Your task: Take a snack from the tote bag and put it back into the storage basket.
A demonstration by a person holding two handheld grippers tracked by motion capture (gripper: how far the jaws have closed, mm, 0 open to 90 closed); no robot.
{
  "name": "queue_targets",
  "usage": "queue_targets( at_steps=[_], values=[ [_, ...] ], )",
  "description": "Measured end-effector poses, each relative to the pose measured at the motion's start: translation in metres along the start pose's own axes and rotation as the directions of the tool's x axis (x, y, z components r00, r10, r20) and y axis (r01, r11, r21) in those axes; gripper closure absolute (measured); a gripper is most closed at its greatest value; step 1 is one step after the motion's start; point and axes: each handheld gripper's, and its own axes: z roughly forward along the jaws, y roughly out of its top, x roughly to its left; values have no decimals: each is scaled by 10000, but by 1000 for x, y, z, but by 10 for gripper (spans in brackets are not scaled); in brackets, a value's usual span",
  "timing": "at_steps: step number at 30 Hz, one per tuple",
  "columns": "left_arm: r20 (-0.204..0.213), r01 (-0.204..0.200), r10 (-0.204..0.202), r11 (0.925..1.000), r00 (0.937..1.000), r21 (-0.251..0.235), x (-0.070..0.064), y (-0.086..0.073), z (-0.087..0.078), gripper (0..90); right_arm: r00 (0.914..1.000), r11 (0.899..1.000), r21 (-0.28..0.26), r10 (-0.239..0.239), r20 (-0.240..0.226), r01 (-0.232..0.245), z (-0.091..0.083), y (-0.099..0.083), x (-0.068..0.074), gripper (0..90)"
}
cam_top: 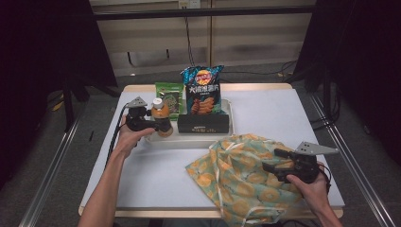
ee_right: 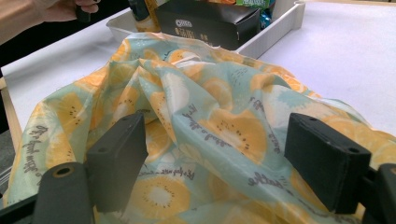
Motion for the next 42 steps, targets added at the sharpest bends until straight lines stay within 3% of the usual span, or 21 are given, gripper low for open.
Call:
queue_targets(
  at_steps=[4, 7, 10, 12, 17, 21, 24, 31, 33, 37, 40, 42],
  values=[
    [-13, 77, -77, 10000, 10000, -6, -6, 2, -4, 136, 10000, 10000, -46, -70, 17, 70, -1, 1, 1, 187],
    [-315, 189, -198, 9995, 9993, -263, -11, 0, -8, 122, 10000, 9999, -122, -15, 91, 16, -3, 2, 2, 168],
    [-570, 215, -224, 9996, 9981, -164, -16, -1, -10, 59, 9999, 9997, -237, 2, 139, 1, -5, 2, 2, 147],
    [-539, 441, -457, 9986, 9975, -303, -19, -2, -19, 58, 9998, 9993, -384, -5, 175, 11, -7, 3, 3, 132],
    [-723, 228, -257, 9989, 9971, -405, -30, 3, -36, 49, 9996, 9987, -503, -9, 277, 23, -9, 6, 3, 102],
    [-1135, 297, -341, 9988, 9930, -398, -40, 2, -43, 54, 9993, 9982, -599, -44, 377, 67, -9, 8, 5, 103],
    [-1136, 306, -354, 9986, 9929, -439, -46, 0, -51, 53, 9987, 9972, -729, -136, 488, 172, -11, 9, 6, 102],
    [-1007, -215, 152, 9978, 9948, -620, -70, -9, -67, 36, 9980, 9961, -866, -86, 623, 140, -18, 8, 5, 102],
    [-902, -93, 21, 9968, 9959, -794, -74, -11, -70, 35, 9974, 9959, -894, -40, 721, 105, -21, 7, 5, 102],
    [-853, -241, 201, 9986, 9962, -464, -83, -15, -77, 32, 9966, 9949, -1004, -7, 826, 90, -27, 6, 6, 102],
    [-726, 114, -156, 9982, 9972, -581, -89, -24, -86, 26, 9944, 9945, -1038, -50, 1055, 160, -33, 5, 6, 120],
    [-843, -37, -3, 9989, 9964, -467, -93, -30, -89, 26, 9942, 9932, -1163, 52, 1077, 74, -38, 4, 6, 125]
  ],
)
